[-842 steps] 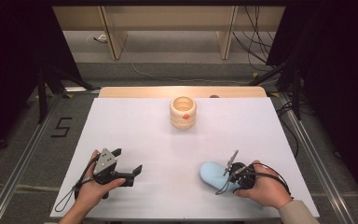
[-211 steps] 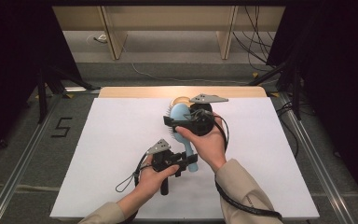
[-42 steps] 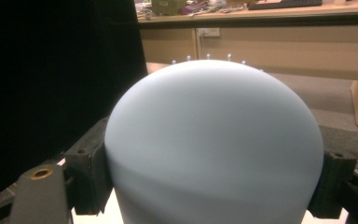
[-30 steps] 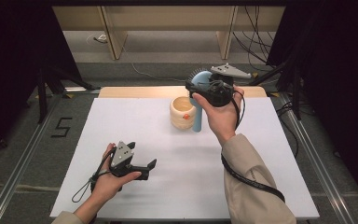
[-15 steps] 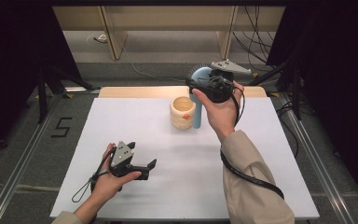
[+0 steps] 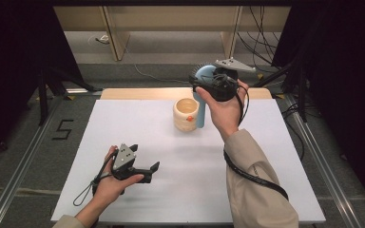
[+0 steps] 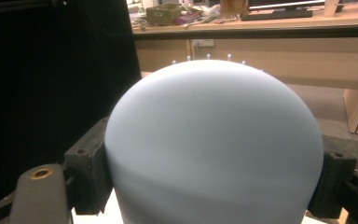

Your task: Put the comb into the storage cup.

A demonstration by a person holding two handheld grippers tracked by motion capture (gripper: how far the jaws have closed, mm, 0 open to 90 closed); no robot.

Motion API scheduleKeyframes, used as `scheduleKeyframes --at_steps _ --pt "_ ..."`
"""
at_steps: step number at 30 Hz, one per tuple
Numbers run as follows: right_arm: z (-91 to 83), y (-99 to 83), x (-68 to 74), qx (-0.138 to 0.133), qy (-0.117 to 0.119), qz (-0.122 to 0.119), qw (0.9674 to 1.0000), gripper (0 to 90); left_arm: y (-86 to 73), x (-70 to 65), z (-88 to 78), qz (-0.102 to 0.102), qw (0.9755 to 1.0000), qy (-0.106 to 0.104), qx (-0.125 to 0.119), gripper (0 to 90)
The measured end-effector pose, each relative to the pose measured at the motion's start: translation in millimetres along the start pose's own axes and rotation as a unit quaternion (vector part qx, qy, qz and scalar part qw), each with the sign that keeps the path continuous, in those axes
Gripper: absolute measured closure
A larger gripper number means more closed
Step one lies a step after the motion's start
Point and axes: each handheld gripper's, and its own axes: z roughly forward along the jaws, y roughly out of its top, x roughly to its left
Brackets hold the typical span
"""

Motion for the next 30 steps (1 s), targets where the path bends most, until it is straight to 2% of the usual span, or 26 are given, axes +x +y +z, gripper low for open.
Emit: scheduleKeyframes --at_steps 30 --pt "9.1 8.7 -4.6 -0.013 -0.007 0.0 0.9999 20.8 -1.0 1.7 -1.2 0.001 1.0 0.002 0.002 0.0"
